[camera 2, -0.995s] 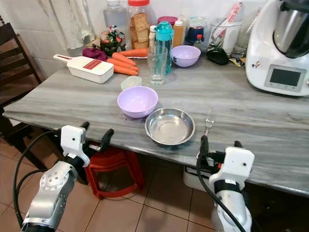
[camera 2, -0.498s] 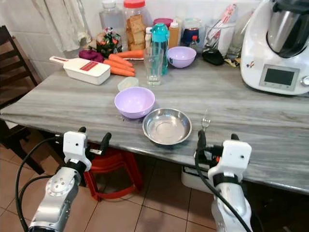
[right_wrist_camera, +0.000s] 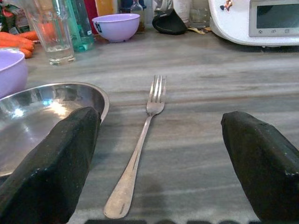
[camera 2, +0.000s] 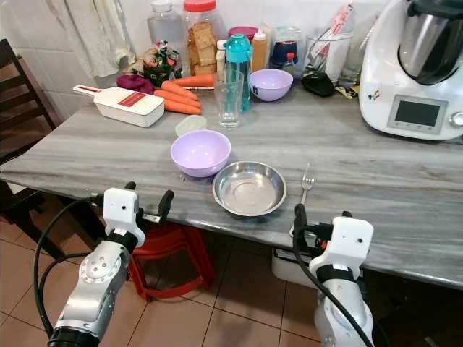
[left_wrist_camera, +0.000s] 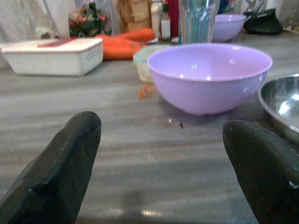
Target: Setting the table
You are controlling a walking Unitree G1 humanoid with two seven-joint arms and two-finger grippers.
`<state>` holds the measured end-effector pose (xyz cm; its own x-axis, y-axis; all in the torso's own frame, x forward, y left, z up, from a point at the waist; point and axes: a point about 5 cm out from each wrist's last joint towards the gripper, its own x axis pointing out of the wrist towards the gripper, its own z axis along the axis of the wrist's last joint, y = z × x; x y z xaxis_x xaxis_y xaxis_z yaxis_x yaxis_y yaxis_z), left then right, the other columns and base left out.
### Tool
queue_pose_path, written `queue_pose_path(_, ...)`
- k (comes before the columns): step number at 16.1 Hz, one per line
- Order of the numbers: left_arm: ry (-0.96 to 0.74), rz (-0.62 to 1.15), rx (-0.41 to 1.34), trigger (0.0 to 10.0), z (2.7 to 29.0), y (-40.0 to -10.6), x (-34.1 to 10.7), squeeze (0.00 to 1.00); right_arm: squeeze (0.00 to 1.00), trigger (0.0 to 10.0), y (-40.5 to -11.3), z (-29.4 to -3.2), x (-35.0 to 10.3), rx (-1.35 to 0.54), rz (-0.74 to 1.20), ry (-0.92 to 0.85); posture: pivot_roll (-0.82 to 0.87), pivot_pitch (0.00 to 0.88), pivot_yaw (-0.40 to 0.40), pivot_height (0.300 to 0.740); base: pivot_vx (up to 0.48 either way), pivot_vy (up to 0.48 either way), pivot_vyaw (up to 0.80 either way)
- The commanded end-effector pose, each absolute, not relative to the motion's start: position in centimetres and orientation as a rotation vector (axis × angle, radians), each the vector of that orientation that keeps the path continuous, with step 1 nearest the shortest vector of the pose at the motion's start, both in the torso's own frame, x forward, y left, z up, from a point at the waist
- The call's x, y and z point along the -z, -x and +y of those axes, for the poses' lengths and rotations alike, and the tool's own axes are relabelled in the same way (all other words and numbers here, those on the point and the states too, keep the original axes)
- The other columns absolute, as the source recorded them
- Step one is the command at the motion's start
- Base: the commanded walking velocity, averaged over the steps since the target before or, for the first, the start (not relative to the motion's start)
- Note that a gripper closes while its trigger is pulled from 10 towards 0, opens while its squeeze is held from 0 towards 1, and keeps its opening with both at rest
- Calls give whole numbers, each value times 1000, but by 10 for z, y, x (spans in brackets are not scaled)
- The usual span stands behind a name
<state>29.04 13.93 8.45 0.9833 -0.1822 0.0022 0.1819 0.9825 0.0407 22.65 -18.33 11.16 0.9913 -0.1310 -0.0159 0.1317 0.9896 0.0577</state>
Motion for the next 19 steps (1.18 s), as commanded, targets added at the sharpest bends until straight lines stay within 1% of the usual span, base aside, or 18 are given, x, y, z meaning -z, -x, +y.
queue_pose_path(1, -25, 6, 157, 10000, 144, -291, -84, 0, 0, 10000, -230, -179, -116, 115, 10, -80, -128, 0, 60, 740, 0, 0, -800)
queue_pose_path(4, -30, -8, 145, 10000, 141, -293, -86, 0, 0, 10000, -234, -184, -116, 120, 2, -61, -116, 0, 48, 740, 0, 0, -688)
queue_pose_path(6, -39, -6, 128, 10000, 143, -294, -85, 0, 0, 10000, -238, -182, -120, 102, -15, -69, -114, 0, 46, 740, 0, 0, 0)
queue_pose_path(8, -36, 3, 128, 10000, 143, -297, -85, 0, 0, 10000, -240, -185, -124, 134, -35, -40, -123, 0, 56, 740, 0, 0, 0)
queue_pose_path(11, -33, 7, 138, 10000, 140, -299, -85, 0, 0, 10000, -239, -191, -118, 175, -2, -61, -131, 0, 61, 740, -281, 0, 0)
queue_pose_path(14, -28, 10, 140, 10000, 138, -301, -85, 0, 0, 10000, -240, -186, -118, 165, -31, -45, -137, 0, 63, 740, -277, 0, 0)
queue_pose_path(16, -27, 11, 141, 10000, 137, -302, -85, 0, 0, 10000, -240, -187, -118, 191, -57, -76, -137, 0, 65, 740, -294, 0, 0)
queue_pose_path(17, -27, 10, 141, 10000, 136, -303, -85, 0, 0, 10000, -241, -187, -120, 161, -64, -63, -136, 0, 64, 740, -315, 0, 0)
queue_pose_path(19, -27, 10, 143, 10000, 136, -303, -85, 0, 0, 10000, -241, -189, -119, 174, -42, -90, -136, 0, 64, 740, -311, 0, 0)
